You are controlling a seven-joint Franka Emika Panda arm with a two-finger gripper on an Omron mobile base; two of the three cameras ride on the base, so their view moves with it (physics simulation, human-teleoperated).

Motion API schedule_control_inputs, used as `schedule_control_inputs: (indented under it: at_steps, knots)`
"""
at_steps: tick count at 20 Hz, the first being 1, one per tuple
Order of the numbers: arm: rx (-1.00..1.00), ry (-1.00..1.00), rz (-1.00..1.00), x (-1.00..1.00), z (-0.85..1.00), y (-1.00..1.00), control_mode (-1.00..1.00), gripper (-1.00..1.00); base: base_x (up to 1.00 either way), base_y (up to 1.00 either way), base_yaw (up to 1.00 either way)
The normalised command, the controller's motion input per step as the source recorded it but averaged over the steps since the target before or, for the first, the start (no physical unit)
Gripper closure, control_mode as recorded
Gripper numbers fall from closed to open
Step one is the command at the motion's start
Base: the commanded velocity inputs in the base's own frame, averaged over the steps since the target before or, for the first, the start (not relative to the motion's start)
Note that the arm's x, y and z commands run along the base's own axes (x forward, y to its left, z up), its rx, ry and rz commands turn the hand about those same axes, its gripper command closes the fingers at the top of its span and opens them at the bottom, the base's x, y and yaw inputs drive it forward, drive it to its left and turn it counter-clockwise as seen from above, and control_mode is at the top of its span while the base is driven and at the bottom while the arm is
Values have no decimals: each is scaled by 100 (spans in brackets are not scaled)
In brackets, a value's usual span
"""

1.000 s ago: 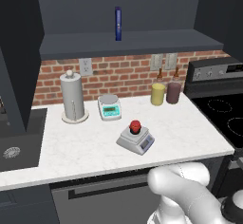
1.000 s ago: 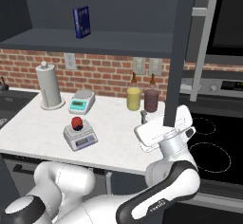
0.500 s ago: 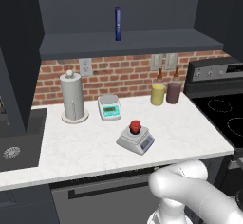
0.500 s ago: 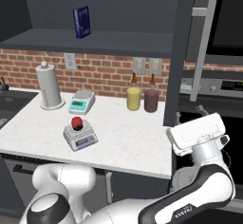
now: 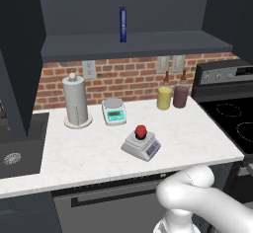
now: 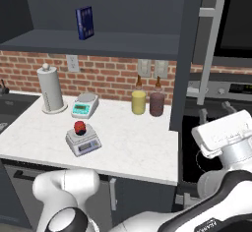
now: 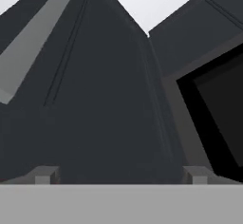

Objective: Pick the jam and place it on the digital scale for weighing, and close the cabinet.

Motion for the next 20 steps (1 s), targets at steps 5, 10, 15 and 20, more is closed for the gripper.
schedule_control_inputs:
  at_steps: [5, 10, 15, 20]
  knots:
    - [0, 0, -6, -9, 50, 90, -100, -100, 0, 0, 0]
    - [-10, 0, -11, 17, 22, 100, -100, -100, 0, 0, 0]
    - [-12, 0, -15, 0, 73, 100, -100, -100, 0, 0, 0]
    - [-17, 0, -28, 18, 50, 100, -100, -100, 0, 0, 0]
